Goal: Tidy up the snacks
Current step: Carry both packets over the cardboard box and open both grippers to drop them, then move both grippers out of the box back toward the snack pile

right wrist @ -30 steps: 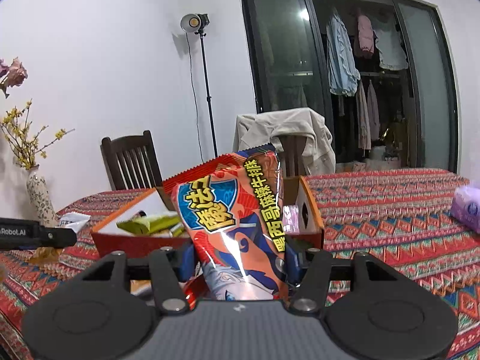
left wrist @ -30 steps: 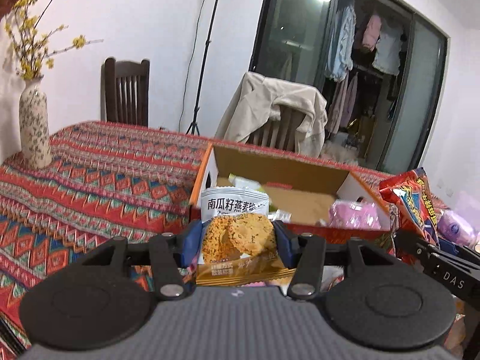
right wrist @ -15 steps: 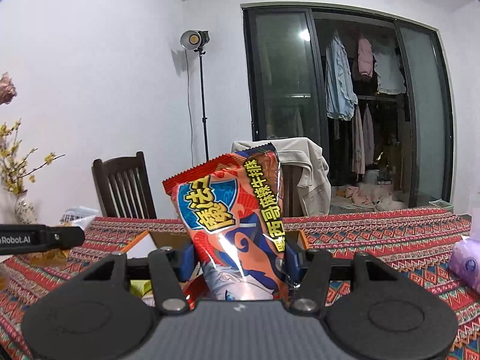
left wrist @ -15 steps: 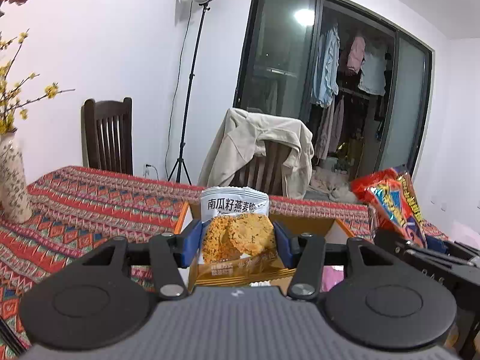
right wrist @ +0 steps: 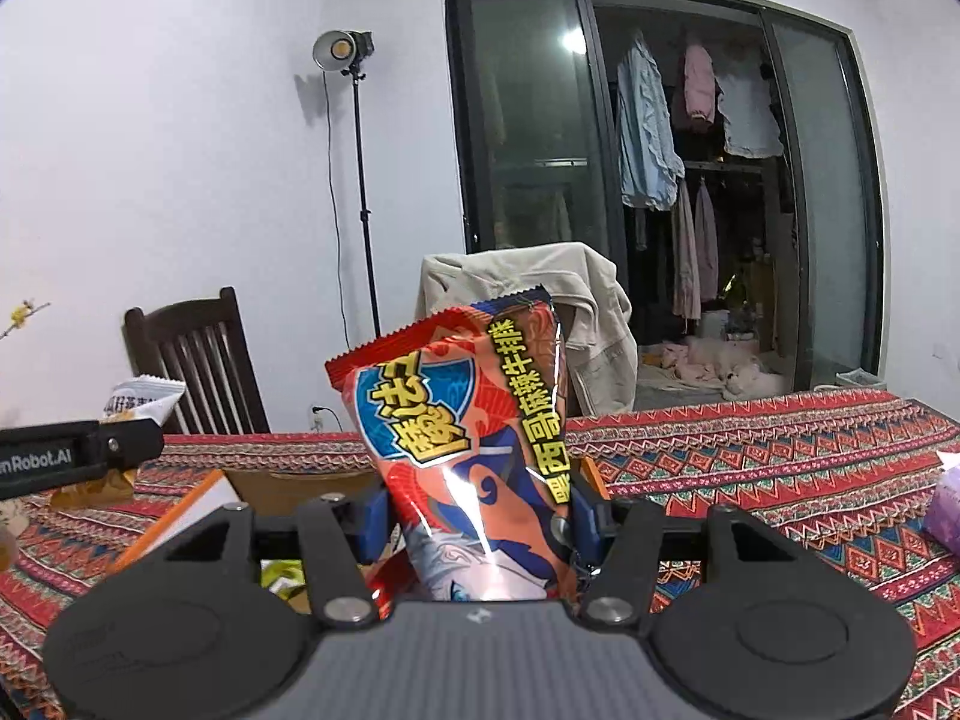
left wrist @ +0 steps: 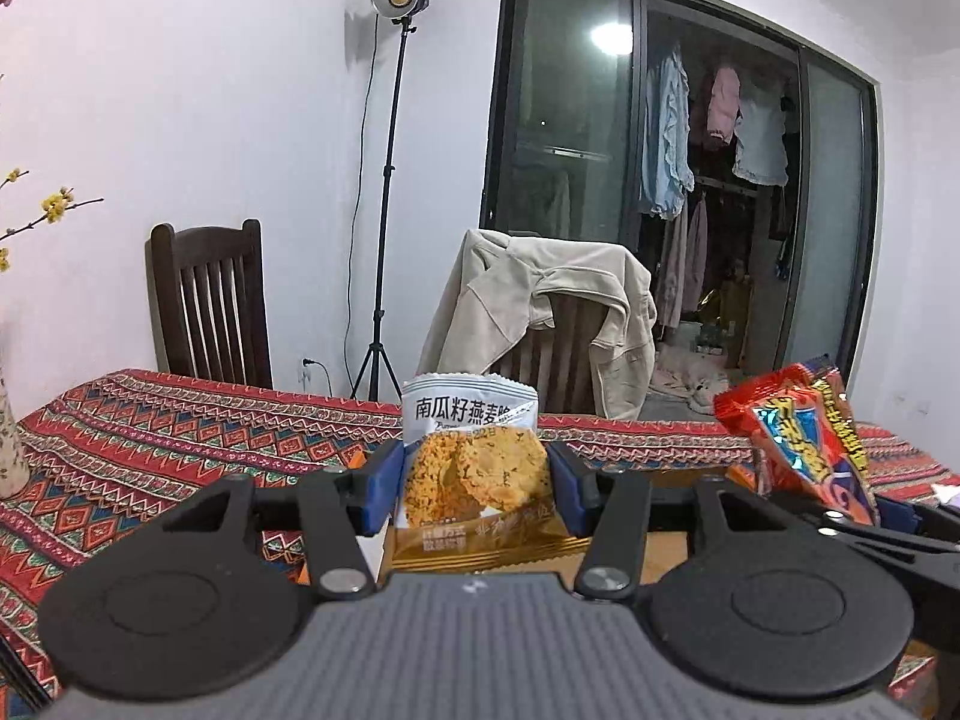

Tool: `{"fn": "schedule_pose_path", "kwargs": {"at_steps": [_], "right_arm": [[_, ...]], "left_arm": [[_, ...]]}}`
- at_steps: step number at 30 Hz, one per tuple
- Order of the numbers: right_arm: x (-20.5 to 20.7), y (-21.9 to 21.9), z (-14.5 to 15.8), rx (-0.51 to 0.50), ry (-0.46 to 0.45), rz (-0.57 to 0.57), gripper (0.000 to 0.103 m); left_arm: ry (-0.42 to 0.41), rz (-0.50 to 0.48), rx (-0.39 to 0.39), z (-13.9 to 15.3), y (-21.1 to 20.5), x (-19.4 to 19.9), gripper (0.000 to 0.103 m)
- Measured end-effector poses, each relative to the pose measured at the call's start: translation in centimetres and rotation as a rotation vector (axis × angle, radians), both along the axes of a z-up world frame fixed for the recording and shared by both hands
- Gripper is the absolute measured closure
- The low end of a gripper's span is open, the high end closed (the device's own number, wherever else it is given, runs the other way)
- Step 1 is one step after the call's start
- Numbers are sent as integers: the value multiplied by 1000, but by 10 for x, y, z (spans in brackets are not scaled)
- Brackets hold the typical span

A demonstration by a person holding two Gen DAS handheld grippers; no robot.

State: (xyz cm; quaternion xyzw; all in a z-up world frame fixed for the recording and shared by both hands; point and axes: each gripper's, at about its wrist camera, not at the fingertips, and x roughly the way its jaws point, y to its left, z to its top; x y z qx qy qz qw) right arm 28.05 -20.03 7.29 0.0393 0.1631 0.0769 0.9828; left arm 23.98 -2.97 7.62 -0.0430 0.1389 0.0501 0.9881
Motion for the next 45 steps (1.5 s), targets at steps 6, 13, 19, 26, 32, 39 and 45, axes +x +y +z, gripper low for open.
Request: {"fn": "schedule_pose_path", "kwargs": {"at_steps": [6,13,19,26,32,39,45], "right_arm": [[16,-7,-17,28,53,14,47],[18,-6,-24,26,81,45,43],[15,-10,-25,52,88,46,0],[10,-9,-24,39,80,36,0],[0,-10,-9,42,56,39,0],[-19,-8,11,20,42,29,0],[-42,-11,12,3,60,29,0]], "left_arm": [[8,-8,38,-21,1,7,50],[24,25,-6,-26,14,11,30],[-7,95,-43,-25,26,9,0],[-13,81,-56,-21,25,4,0],[4,68,-73,-8,21,-4,0],[20,58,-87,6,28,-27,0],[42,52,-89,5,36,-57,0]]}}
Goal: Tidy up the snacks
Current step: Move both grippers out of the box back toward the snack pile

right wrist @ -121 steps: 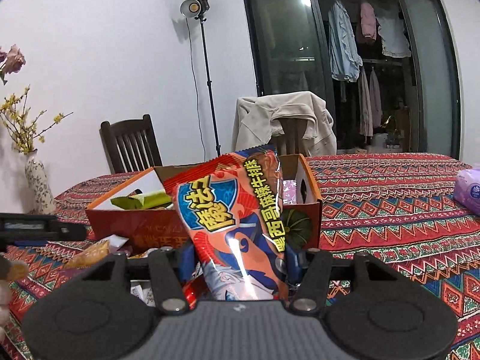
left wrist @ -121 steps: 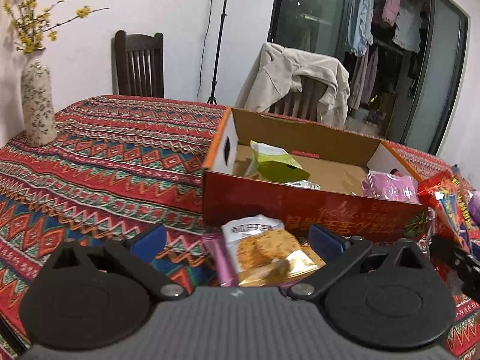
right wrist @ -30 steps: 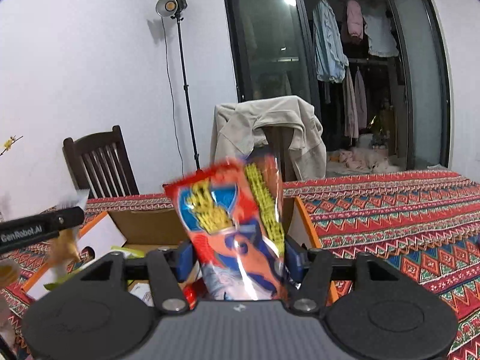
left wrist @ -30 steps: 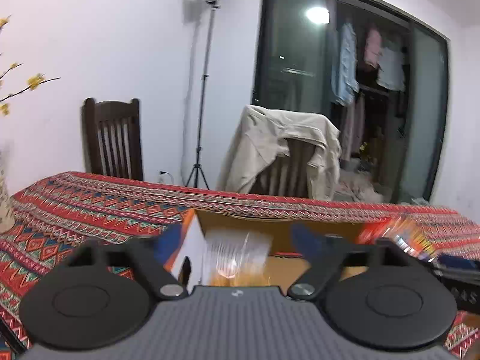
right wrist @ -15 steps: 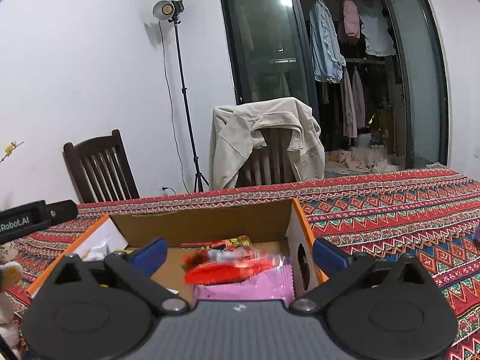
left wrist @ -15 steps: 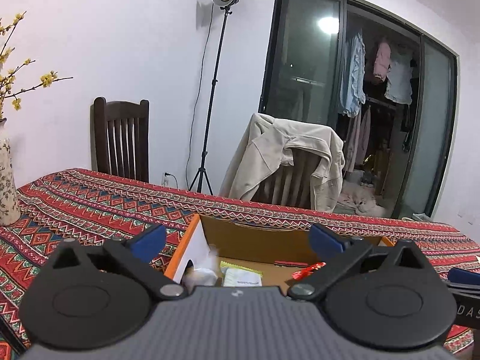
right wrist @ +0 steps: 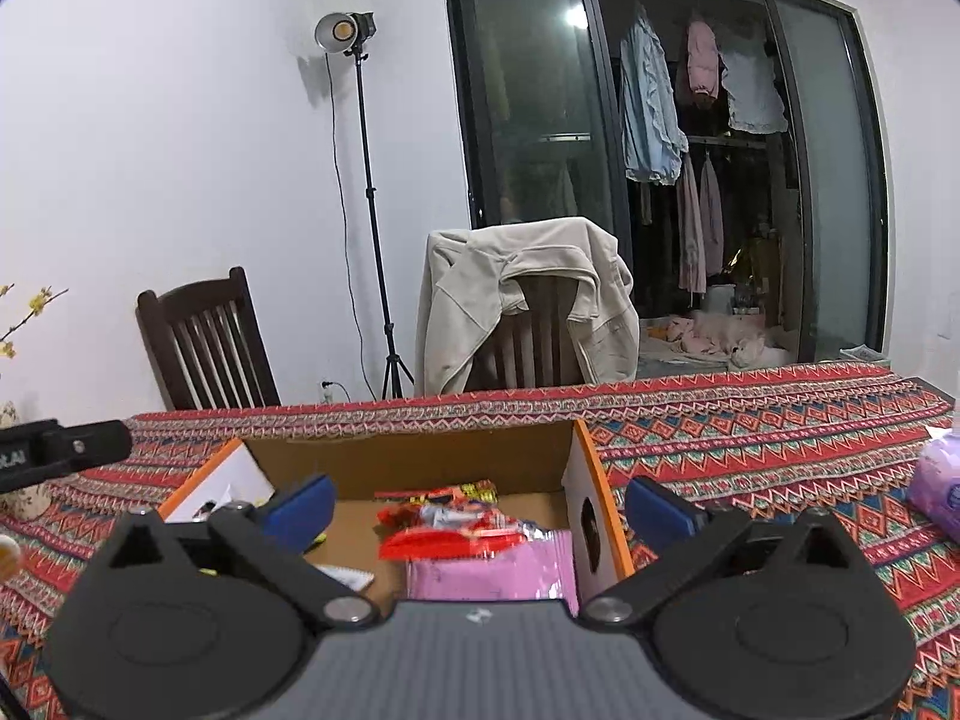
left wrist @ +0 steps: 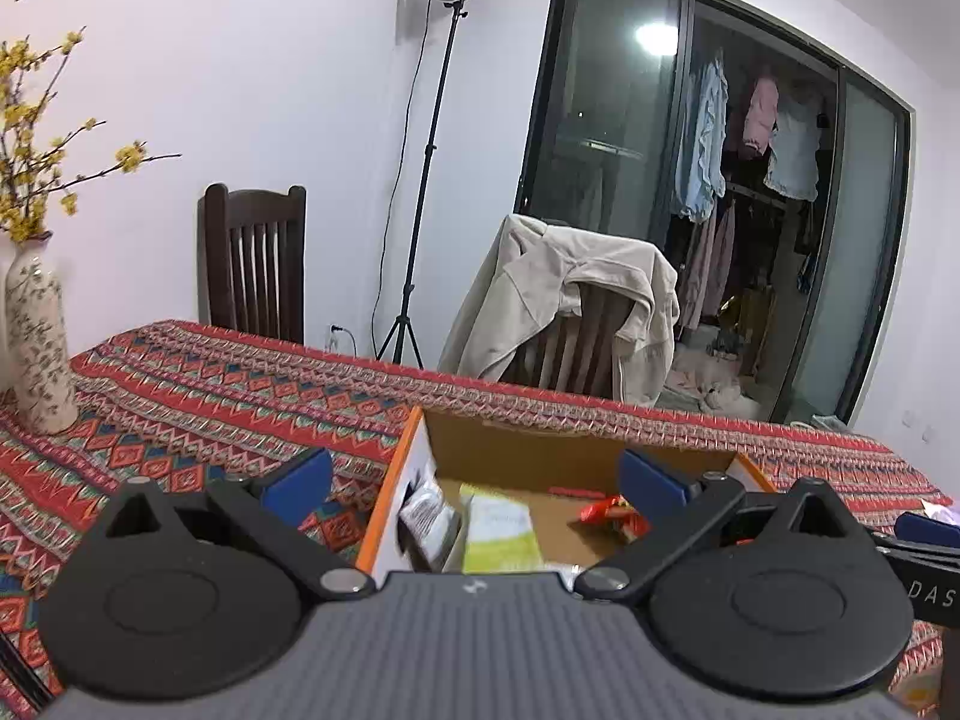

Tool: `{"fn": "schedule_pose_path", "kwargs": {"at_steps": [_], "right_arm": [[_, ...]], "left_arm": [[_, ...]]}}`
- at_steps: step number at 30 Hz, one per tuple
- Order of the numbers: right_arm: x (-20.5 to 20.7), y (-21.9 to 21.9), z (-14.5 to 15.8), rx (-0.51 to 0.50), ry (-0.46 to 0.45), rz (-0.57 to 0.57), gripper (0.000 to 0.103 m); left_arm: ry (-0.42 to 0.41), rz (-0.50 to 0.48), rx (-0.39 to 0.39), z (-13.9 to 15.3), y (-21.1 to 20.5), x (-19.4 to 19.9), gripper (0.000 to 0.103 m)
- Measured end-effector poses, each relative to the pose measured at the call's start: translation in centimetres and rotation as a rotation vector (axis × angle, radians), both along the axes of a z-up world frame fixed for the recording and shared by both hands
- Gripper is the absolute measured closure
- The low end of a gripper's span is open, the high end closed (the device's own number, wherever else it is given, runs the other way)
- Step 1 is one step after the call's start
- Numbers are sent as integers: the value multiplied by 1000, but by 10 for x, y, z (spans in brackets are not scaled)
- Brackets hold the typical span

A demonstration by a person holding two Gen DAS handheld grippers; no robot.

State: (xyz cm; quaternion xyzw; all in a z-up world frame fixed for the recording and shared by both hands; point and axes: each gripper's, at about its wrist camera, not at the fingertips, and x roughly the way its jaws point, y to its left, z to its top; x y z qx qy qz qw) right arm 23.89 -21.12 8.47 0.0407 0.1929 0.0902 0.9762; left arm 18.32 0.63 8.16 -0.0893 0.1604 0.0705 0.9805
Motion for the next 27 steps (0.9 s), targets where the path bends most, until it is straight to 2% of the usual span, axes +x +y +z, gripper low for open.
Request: {"fn": "schedule_pose_path", "kwargs": {"at_steps": [7,19,27], "right_arm": [[-33,3,-9,-29,20,19,0],[-86,1,-14,-54,10,35,0],[-102,-5,-29,-54,64,45,0]], "left_arm": [[27,-11,-13,-10,8,-31,0],[26,-9,-41,-24,26,-79,0],[59,3,-28,-45,35,-101,0]]}}
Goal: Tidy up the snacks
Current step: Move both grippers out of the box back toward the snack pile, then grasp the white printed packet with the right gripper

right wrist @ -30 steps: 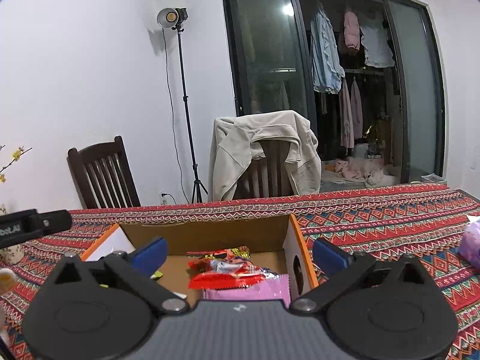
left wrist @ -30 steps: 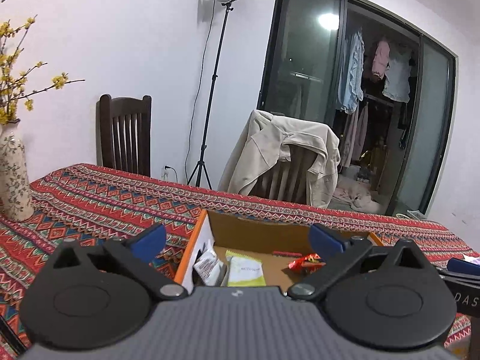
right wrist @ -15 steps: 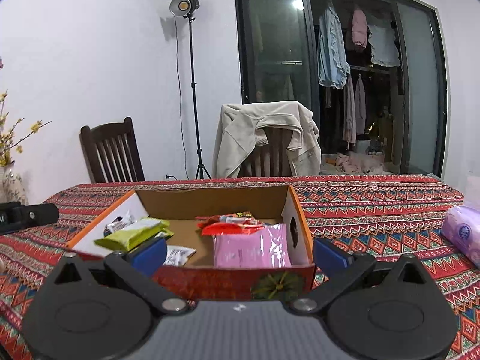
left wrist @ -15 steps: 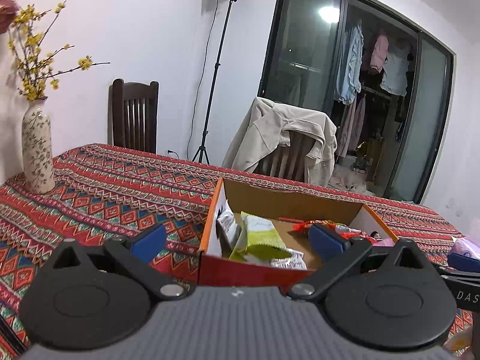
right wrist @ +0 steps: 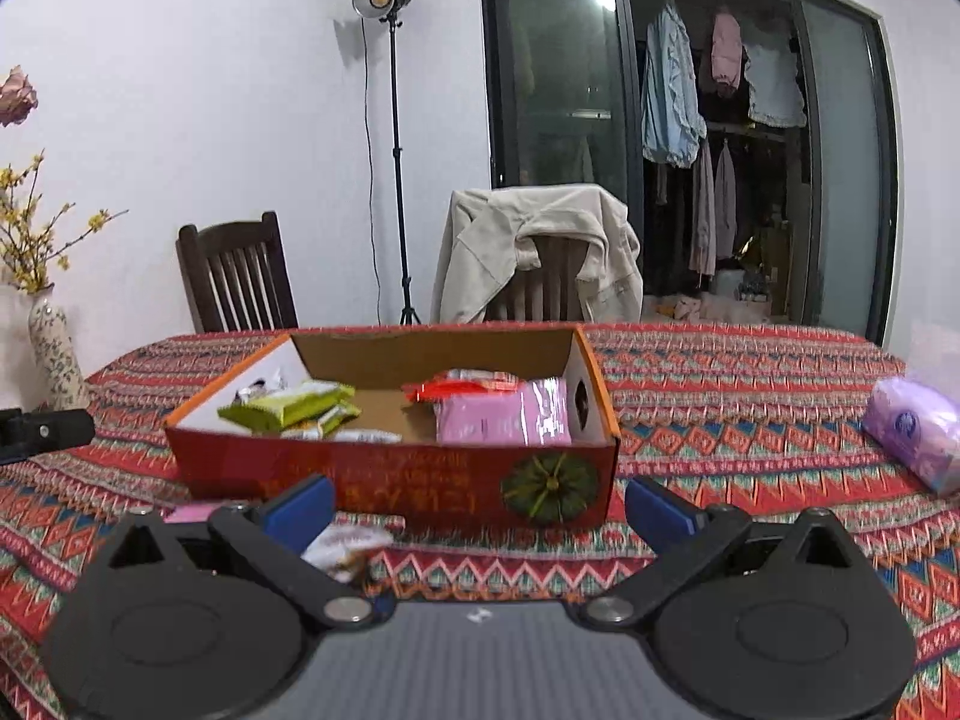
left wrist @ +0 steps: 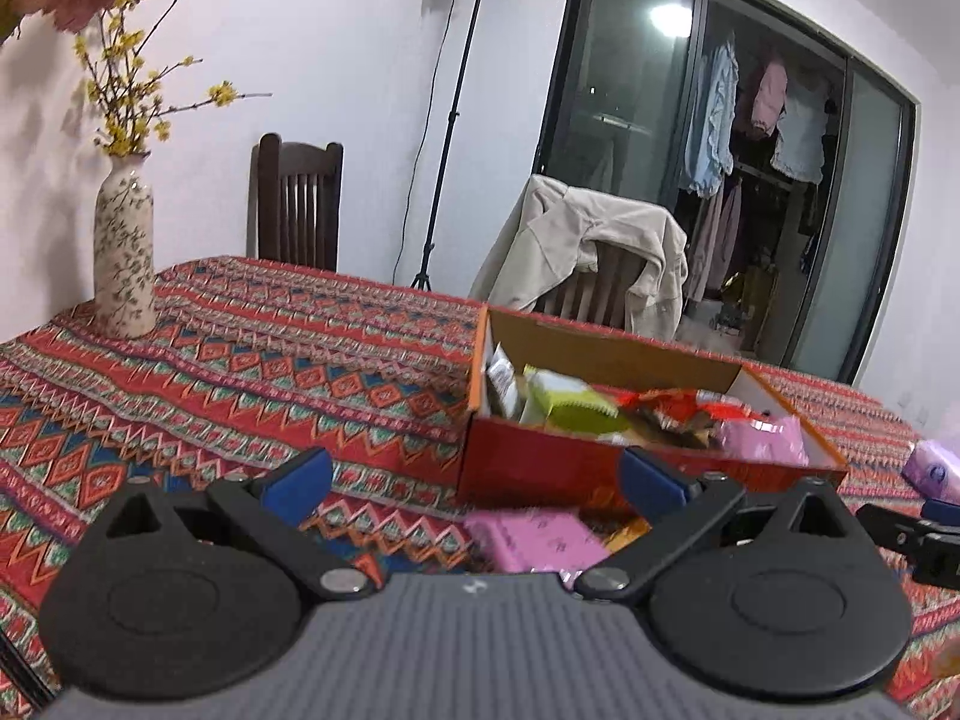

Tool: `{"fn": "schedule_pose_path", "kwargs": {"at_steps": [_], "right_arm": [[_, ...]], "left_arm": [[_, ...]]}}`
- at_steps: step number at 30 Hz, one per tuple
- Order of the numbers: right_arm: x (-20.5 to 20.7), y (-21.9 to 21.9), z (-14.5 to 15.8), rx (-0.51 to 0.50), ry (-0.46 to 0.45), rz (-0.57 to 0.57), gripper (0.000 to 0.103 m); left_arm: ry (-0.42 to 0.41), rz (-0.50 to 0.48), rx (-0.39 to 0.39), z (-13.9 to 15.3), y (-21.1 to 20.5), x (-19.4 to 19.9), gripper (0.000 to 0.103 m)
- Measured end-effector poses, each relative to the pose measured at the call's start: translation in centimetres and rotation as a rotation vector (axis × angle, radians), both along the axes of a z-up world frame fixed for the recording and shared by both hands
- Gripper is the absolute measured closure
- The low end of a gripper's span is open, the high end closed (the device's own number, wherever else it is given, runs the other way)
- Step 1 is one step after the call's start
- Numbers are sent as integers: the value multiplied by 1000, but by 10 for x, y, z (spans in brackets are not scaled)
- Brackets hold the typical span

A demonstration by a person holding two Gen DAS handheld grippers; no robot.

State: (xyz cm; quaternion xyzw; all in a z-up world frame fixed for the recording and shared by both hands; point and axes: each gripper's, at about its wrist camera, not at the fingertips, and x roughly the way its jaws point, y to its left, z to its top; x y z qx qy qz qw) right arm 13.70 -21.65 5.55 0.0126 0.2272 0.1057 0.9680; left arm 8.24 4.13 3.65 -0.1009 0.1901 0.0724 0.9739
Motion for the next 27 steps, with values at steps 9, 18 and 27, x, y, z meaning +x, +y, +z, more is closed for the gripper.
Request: {"fn": "schedule_pose_path", "kwargs": {"at_steps": [9,18,27], "right_arm": [[-6,3,-27,-2,96,34,0],[-9,47,-34,-6,137,184,0],[-1,78,-52,-60,196,232,2]], "left_arm": [[20,-9,20,-31,2,-7,0],[24,2,-46,-39,13,-8,0],[51,19,-12,-38,10,-12,0]]}}
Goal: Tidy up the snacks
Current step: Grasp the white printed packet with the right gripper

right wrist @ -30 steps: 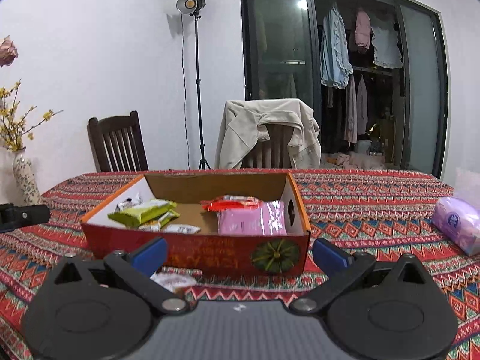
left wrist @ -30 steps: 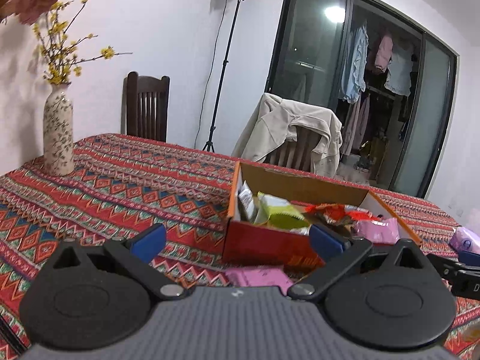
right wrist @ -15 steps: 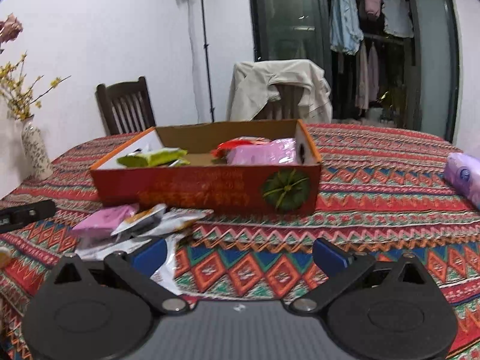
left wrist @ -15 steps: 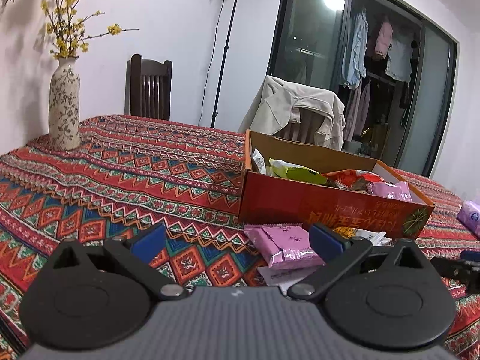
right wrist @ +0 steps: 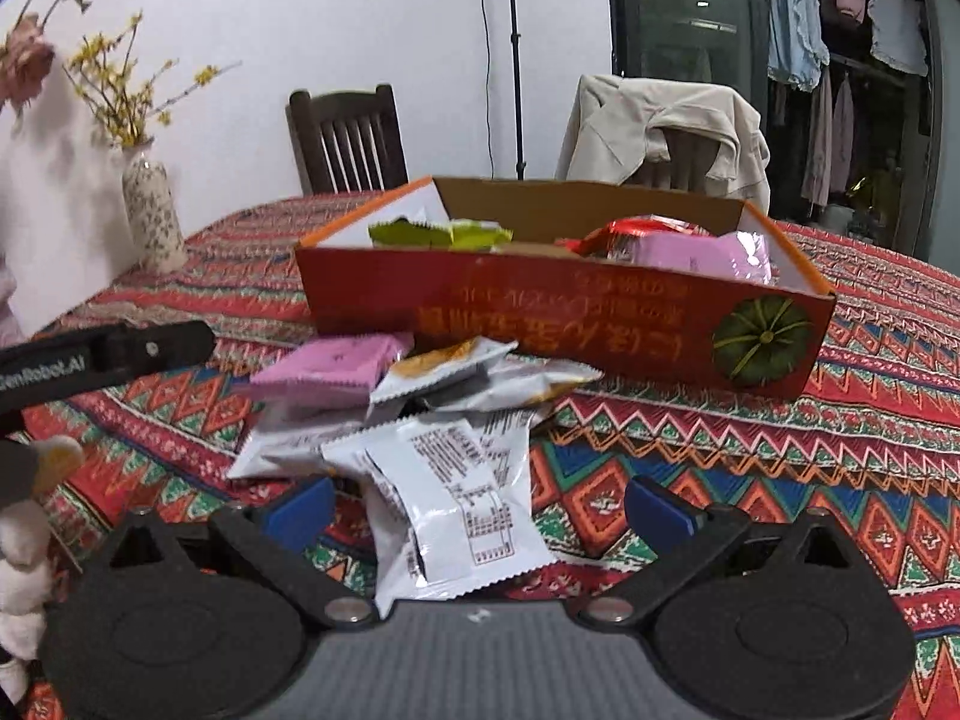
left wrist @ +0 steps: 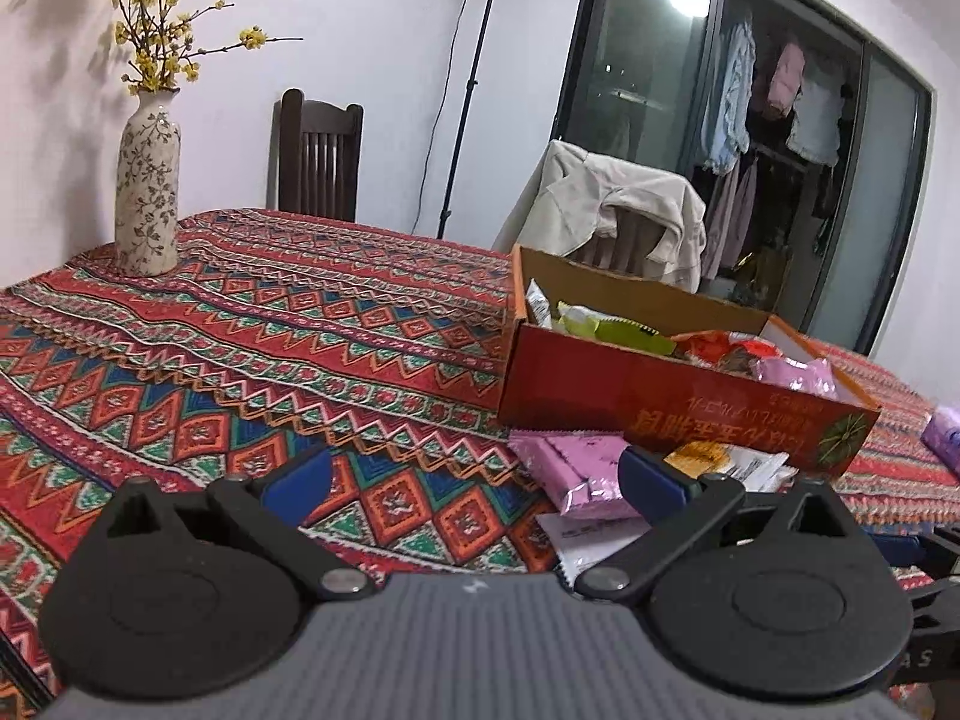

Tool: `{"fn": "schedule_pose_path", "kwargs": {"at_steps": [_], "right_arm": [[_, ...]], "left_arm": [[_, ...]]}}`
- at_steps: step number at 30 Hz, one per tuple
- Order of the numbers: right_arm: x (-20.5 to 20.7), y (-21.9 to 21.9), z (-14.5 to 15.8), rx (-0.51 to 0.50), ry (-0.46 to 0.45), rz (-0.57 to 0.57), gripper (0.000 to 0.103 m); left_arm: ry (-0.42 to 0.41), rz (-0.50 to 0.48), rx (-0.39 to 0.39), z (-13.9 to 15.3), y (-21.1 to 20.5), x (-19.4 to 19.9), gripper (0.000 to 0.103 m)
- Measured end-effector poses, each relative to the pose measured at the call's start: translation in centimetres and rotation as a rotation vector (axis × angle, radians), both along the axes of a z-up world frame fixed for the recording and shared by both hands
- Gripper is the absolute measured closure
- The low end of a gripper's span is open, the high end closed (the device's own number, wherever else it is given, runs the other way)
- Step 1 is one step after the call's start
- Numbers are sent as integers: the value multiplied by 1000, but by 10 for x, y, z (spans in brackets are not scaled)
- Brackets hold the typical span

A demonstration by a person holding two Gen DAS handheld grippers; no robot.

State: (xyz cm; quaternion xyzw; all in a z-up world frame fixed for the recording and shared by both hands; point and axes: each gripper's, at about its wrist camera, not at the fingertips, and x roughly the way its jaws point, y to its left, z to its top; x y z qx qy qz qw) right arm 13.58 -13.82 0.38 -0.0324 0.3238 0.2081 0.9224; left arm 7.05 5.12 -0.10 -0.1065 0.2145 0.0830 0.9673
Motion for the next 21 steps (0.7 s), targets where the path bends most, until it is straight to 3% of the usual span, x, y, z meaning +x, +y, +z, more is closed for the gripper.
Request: {"fn": "schedule_pose_path", "kwargs": {"at_steps": [3,8,11,21], "right_arm": [[1,0,-2,10,7,10,12],[0,-1,-3,26,22,32,43],[-3,-5,0,47,2,23,50],[-12,-33,21,102,-83,-32,51]], "left_arm": [[-2,-6,11,2,1,-6,0],[9,-1,2,-2,4,-5,0],[19,-1,7,-5,3,-3,0],[35,0,11,-8,2,-1,0]]}}
